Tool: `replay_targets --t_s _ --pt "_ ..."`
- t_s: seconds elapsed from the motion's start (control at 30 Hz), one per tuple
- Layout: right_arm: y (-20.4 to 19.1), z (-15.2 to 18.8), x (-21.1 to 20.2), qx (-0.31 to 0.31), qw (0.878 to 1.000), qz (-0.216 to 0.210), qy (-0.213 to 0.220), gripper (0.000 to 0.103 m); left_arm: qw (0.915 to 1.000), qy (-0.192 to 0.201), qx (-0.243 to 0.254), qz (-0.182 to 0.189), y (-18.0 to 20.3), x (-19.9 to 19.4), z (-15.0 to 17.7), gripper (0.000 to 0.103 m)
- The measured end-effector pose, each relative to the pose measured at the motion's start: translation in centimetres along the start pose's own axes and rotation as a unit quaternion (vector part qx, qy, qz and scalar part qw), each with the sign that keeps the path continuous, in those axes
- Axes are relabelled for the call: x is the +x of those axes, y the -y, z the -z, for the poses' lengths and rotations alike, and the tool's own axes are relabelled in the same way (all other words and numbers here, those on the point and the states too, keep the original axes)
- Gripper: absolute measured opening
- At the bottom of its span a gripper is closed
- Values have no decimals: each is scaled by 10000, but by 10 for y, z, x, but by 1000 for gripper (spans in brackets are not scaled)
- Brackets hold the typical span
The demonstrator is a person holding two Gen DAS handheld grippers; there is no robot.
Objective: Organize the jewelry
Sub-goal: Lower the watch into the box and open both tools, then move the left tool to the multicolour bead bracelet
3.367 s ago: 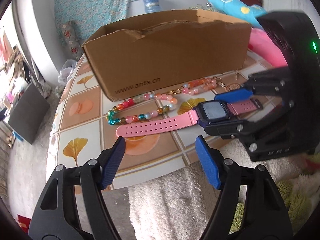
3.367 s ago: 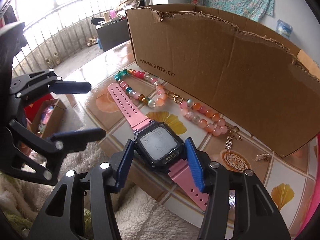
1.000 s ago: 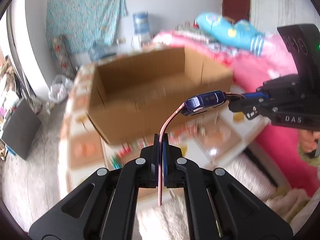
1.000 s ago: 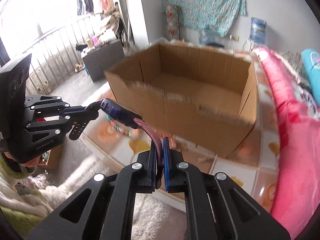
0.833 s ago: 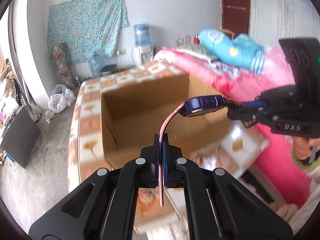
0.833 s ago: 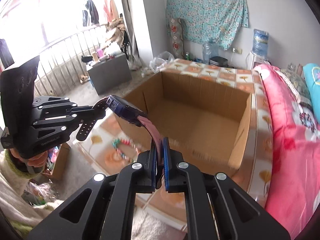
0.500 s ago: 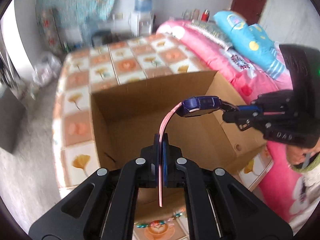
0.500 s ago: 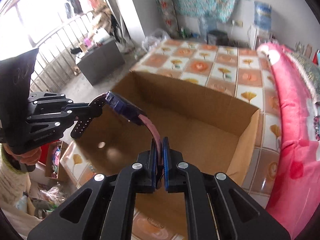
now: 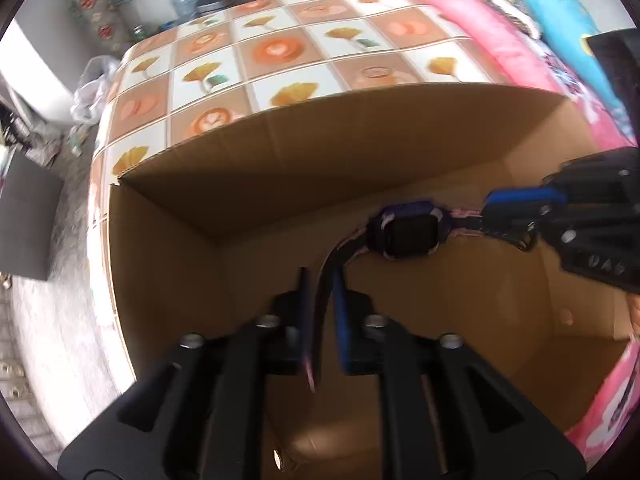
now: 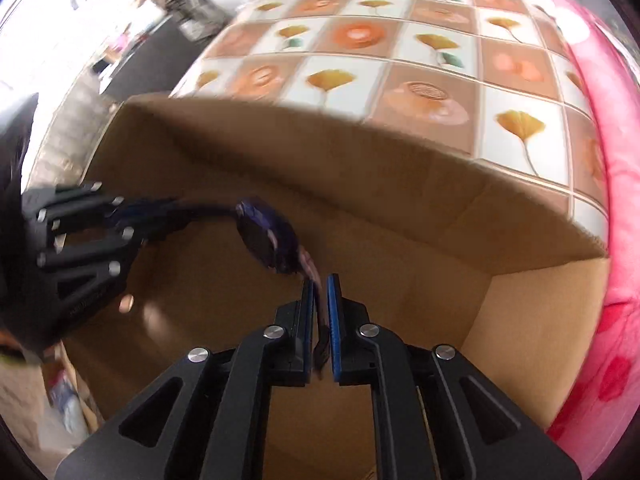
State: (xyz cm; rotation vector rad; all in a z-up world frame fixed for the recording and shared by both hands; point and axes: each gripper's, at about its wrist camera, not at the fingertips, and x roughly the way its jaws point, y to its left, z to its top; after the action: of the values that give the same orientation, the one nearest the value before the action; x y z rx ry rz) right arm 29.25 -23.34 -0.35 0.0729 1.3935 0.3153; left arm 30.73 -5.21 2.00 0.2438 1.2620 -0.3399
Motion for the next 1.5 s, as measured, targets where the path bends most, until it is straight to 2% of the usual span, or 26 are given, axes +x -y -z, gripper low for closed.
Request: replay_targets --t_s 0.07,0.1,0.2,0.3,0.37,0.47,0.6,0.67,0.73,0.77,0.83,0.93,1.03,1.17,1.27,1.37,1.5 --pt "-2 -3 -4 -109 9998 -68 116 46 9999 57 -50 98 -2 -1 -3 31" --pt "-3 -4 -6 -180 9996 41 233 55 9999 96 -59 68 -1 -3 -2 34" --pt "-12 -2 -15 -462 9967 439 505 62 9987 485 -121 -3 0 -17 1 41" --pt "-22 5 -29 -652 9933 559 779 62 9949 981 -230 32 -3 -40 10 51" --pt "-25 9 -41 -685 9908 578 1012 62 9903 1359 -291 32 -6 -59 18 52" --pt "-34 28 -73 -801 9854 324 1465 64 9768 2102 -416 -21 -15 -103 46 63" --pt "-46 73 -124 -817 9712 -148 2232 78 9524 2949 -769 8 -30 -148 97 77" --pt "-54 106 -145 -766 9624 -378 2580 84 9416 3237 -924 -9 -34 -161 131 84" --pt "-61 140 -156 -685 9556 -357 2843 90 9362 3367 -1000 -104 -33 -166 163 86" --pt "-65 159 -157 -646 9542 -336 2903 94 9361 3354 -1047 -153 -33 -164 175 88" --pt "-73 188 -149 -531 9562 -190 2872 96 9439 3084 -1153 -231 -29 -148 200 89" --pt "-87 227 -117 -376 9650 326 2574 96 9575 2556 -1288 -346 -19 -116 233 89" --pt "-103 261 -76 -306 9720 574 2258 96 9684 2056 -1334 -466 -7 -83 261 89" --pt "-121 289 -37 -168 9784 821 1891 96 9740 1659 -1438 -549 1 -51 288 89" --pt "-135 293 -35 -363 9673 1361 2109 96 9762 1511 -1437 -592 2 -38 294 89" --pt "-155 295 -41 -677 9552 1569 2415 96 9773 1458 -1267 -872 5 -32 295 91" --pt "-172 289 -53 -1071 9338 1860 2864 96 9761 1524 -1348 -758 -3 -30 295 95"
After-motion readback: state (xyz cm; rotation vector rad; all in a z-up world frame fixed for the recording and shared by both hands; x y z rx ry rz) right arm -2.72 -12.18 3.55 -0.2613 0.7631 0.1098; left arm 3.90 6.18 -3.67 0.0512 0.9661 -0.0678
